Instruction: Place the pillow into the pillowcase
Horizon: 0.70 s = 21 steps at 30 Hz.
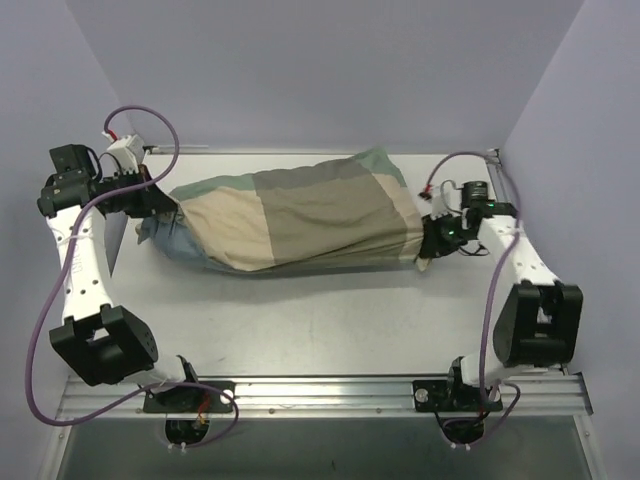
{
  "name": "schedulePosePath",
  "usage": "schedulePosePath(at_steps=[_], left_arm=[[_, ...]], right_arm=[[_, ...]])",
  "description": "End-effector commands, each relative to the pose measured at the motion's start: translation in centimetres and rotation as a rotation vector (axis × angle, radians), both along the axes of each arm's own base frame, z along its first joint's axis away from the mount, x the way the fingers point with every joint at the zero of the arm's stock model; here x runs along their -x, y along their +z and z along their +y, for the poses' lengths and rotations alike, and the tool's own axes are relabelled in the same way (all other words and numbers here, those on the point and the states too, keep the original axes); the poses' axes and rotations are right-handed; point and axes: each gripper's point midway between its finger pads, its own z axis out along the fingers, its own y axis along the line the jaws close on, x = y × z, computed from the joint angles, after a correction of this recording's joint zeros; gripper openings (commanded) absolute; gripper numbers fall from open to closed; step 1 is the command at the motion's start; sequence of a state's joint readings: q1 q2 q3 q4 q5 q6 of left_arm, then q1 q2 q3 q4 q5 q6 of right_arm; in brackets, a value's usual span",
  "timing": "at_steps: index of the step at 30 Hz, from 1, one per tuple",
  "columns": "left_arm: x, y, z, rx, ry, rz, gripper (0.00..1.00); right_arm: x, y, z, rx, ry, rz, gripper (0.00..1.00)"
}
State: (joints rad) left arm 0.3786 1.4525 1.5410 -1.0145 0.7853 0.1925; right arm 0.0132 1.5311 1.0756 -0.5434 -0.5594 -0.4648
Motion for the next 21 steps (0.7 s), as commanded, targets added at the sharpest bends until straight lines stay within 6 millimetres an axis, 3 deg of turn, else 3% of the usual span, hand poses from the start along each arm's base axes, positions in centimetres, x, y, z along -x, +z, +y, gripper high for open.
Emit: schedulePosePath(at_steps=[1, 2, 3, 4, 5, 6, 8, 9, 12, 14, 17, 19, 20, 21], left_arm=[[-2.5, 9.8, 0.8, -0.066, 0.01, -0.278, 0.0], [-3.4, 11.5, 1.0, -0.052, 0.027, -0.311, 0.0], [-3.9, 13.2, 1.2, -0.049, 0.04, -0.351, 0.0], [-4.3, 14.8, 1.3, -0.042, 0.053, -0.387, 0.0], [-4.6, 18.0, 1.5, -0.02, 0.086, -0.451, 0.0], [-4.5, 19.3, 1.7, -0.008, 0.094, -0.476, 0.0], [-3.5, 22.2, 1.7, 0.011, 0.113, -0.539, 0.0], [-3.1, 22.7, 1.5, 0.012, 0.109, -0.556, 0.0], [-2.4, 22.9, 1.4, 0.009, 0.121, -0.579, 0.0], [-2.5, 22.7, 0.9, 0.036, 0.099, -0.585, 0.0], [-5.3, 19.5, 1.1, 0.095, 0.112, -0.514, 0.0], [-7.3, 17.8, 0.1, 0.11, 0.089, -0.476, 0.0], [-9.2, 16.8, 0.2, 0.119, 0.083, -0.469, 0.0], [-10.4, 16.8, 0.3, 0.114, 0.097, -0.479, 0.0]], right_arm=[[-2.3, 16.5, -4.2, -0.193, -0.24, -0.378, 0.0], [-2.7, 22.8, -4.8, -0.251, -0.245, -0.522, 0.0], [-2.5, 26.6, -7.5, -0.284, -0.361, -0.591, 0.0], [-2.2, 29.6, -8.4, -0.309, -0.39, -0.648, 0.0], [-1.9, 32.1, -9.0, -0.333, -0.409, -0.696, 0.0], [-1.2, 36.2, -9.4, -0.345, -0.407, -0.781, 0.0], [-0.2, 38.8, -11.2, -0.355, -0.482, -0.83, 0.0], [0.0, 39.7, -11.4, -0.352, -0.48, -0.853, 0.0], [0.2, 39.4, -12.7, -0.314, -0.524, -0.865, 0.0], [-0.6, 38.0, -13.4, -0.304, -0.55, -0.841, 0.0], [-3.6, 35.3, -13.9, -0.301, -0.577, -0.772, 0.0], [-5.6, 34.7, -14.5, -0.28, -0.605, -0.762, 0.0], [-6.9, 35.0, -13.8, -0.285, -0.575, -0.778, 0.0], [-8.9, 33.9, -14.3, -0.322, -0.614, -0.729, 0.0]])
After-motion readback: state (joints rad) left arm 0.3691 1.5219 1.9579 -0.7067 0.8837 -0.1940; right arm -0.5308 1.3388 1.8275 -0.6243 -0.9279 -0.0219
